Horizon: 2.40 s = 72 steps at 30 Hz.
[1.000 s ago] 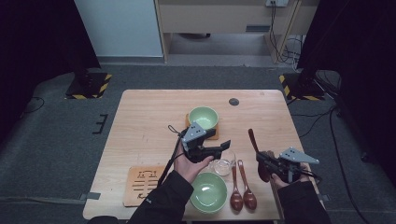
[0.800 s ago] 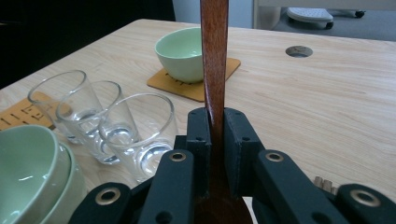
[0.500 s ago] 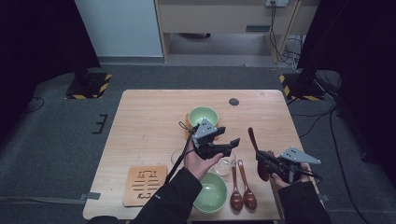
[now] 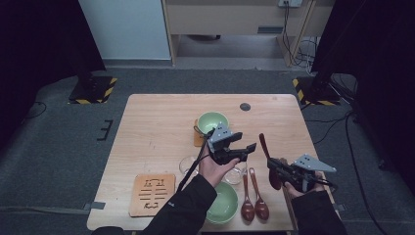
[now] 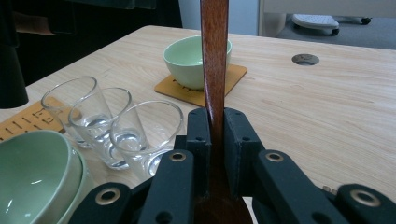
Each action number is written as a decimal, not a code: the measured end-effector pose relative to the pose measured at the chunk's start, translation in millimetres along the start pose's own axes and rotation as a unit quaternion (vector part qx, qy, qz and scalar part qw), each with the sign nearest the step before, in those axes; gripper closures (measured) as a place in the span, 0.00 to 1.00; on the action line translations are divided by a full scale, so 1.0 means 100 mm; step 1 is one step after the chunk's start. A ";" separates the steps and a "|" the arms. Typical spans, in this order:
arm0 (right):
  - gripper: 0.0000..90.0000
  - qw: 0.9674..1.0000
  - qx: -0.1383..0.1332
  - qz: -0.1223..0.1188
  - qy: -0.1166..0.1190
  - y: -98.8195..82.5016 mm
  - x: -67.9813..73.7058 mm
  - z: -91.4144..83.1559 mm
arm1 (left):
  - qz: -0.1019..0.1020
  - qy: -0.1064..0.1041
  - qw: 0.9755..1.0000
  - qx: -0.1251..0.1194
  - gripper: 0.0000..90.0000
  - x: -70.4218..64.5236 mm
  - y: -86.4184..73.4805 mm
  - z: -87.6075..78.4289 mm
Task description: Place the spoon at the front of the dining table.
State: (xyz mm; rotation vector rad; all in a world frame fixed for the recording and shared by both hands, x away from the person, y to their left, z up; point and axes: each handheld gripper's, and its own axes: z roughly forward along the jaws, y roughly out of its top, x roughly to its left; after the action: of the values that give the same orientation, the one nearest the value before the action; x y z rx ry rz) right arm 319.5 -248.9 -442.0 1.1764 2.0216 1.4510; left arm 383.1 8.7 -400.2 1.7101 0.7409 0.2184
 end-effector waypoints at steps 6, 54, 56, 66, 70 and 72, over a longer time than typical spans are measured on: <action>0.90 1.000 -0.005 -0.004 0.005 0.01 0.03 0.00 | -0.003 -0.008 1.000 -0.004 0.41 -0.04 0.03 0.05; 0.90 0.999 -0.017 -0.022 0.028 0.04 0.11 0.00 | -0.028 -0.029 0.999 0.019 0.76 -0.16 0.01 0.27; 0.90 0.999 -0.018 -0.023 0.028 0.04 0.11 0.00 | -0.027 -0.026 0.999 0.020 0.79 -0.16 0.01 0.26; 0.91 0.999 -0.014 -0.026 0.030 0.03 0.12 0.02 | -0.042 -0.041 0.998 0.017 0.86 -0.19 0.01 0.25; 0.90 0.999 -0.014 -0.025 0.031 0.03 0.11 0.02 | -0.055 -0.058 0.997 0.013 0.90 -0.21 0.03 0.25; 0.90 0.999 -0.014 -0.025 0.033 0.02 0.11 0.03 | -0.050 -0.061 0.997 0.013 0.92 -0.24 0.03 0.25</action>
State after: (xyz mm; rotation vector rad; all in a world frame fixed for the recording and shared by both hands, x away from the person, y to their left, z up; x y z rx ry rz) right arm 315.9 -238.1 -439.2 1.0729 2.0520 1.5071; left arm 378.5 -25.6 -398.8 1.6904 0.7396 0.0338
